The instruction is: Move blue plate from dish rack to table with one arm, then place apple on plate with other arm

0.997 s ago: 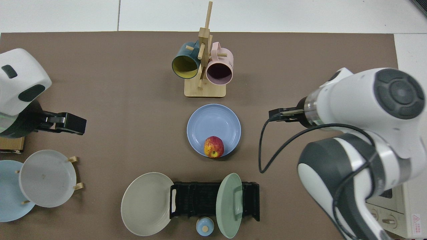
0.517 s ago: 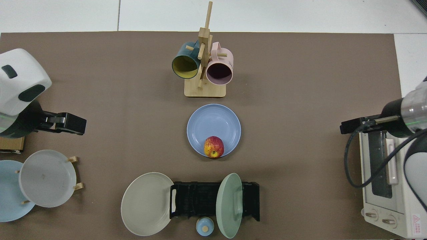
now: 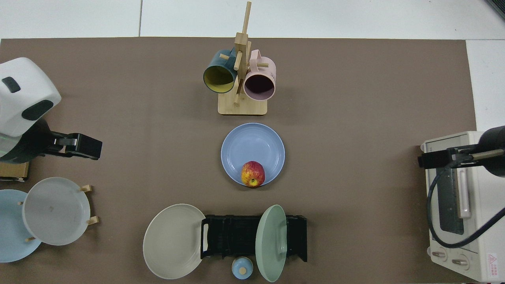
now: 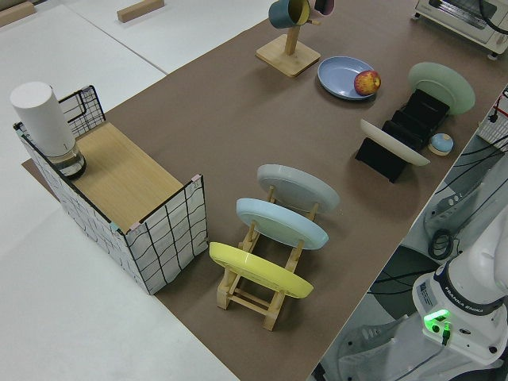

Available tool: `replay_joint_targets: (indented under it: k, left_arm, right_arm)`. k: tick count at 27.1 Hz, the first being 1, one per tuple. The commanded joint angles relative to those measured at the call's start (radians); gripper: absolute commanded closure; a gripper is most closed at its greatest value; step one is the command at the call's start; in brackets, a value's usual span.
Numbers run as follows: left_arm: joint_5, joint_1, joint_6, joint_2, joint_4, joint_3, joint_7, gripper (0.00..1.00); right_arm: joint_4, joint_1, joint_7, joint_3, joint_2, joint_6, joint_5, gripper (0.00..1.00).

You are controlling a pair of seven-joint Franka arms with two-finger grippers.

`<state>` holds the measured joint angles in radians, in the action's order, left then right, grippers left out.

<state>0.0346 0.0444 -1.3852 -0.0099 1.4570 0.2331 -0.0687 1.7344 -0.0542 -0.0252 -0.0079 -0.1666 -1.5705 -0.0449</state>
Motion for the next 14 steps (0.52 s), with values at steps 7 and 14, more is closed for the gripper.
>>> replay_joint_targets:
  k: [7, 14]
  left_arm:
    - [0.019, 0.003, 0.006, -0.019, 0.017, 0.002, 0.000, 0.00]
    - [0.019, 0.003, 0.006, -0.019, 0.017, 0.002, 0.000, 0.00]
  right_arm:
    - [0.008, 0.020, 0.019, 0.005, -0.001, -0.005, 0.040, 0.00]
    - [0.010, 0.027, 0.019, 0.006, 0.001, -0.029, 0.037, 0.00]
